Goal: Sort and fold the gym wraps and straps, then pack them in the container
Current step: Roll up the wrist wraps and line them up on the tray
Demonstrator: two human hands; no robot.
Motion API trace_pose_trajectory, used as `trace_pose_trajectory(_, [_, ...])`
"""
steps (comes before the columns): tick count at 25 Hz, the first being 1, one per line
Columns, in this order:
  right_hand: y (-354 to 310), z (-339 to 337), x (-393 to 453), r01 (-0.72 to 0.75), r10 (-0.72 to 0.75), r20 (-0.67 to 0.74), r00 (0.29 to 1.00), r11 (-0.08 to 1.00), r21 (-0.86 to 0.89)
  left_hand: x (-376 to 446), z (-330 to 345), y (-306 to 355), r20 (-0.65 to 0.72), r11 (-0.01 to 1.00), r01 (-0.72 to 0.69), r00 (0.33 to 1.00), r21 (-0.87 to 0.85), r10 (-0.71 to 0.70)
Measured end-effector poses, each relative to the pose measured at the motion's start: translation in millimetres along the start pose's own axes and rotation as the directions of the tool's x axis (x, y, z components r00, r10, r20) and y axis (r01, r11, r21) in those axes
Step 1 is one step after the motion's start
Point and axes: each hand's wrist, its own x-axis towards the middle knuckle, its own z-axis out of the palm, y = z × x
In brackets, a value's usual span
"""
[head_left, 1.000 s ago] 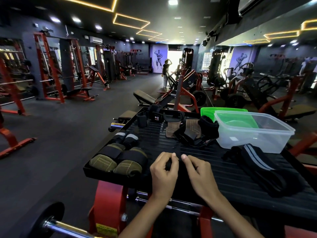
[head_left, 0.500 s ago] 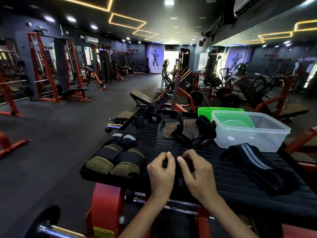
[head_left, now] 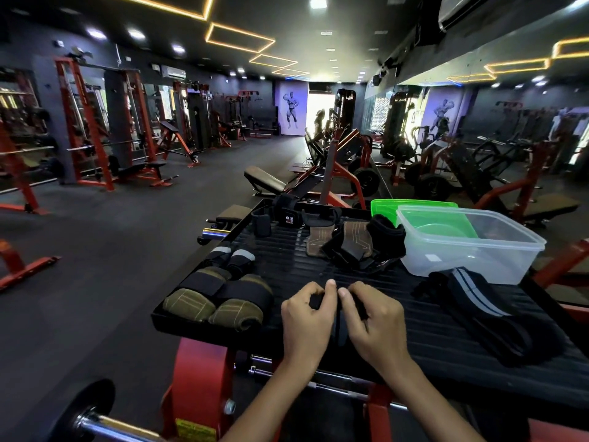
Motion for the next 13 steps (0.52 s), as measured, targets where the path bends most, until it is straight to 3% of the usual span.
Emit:
trace_pose_trajectory(1, [1.2, 0.7, 2.4, -0.048, 0.049, -0.019, 0.999, 0.999, 0.021, -1.8, 0.6, 1.7, -0.004, 1.0, -0.02, 1.0, -0.003, 0.02])
trace_pose_trajectory(4, [-3.6, 6.1, 7.4, -0.388, 0.394, 0.026, 0.919, 0.889, 0.243, -6.2, -1.9, 1.6, -0.055, 0.953, -0.299, 0.952, 0.048, 0.302])
trace_pose_trajectory(6, [-4.7, 6.4, 0.9, -0.429, 0.42, 0.096, 0.903, 0.854, 0.295, -3.5, -1.7, -5.5, -0.077, 0.937, -0.342, 0.935, 0.066, 0.347])
trace_pose_trajectory(10, [-7.5, 4.3, -11.1, -0.193, 0.19, 0.033, 0.981, 0.962, 0.194, -4.1, 7.2, 2.2, -0.132, 0.993, 0.031, 0.99, -0.112, -0.046])
trace_pose_trajectory(13, [-8.9, 6.0, -8.3, -0.17, 0.183, -0.025, 0.983, 0.951, 0.259, -14.8, 12.3, 10.2, -0.108, 0.981, 0.086, 0.989, -0.175, -0.106])
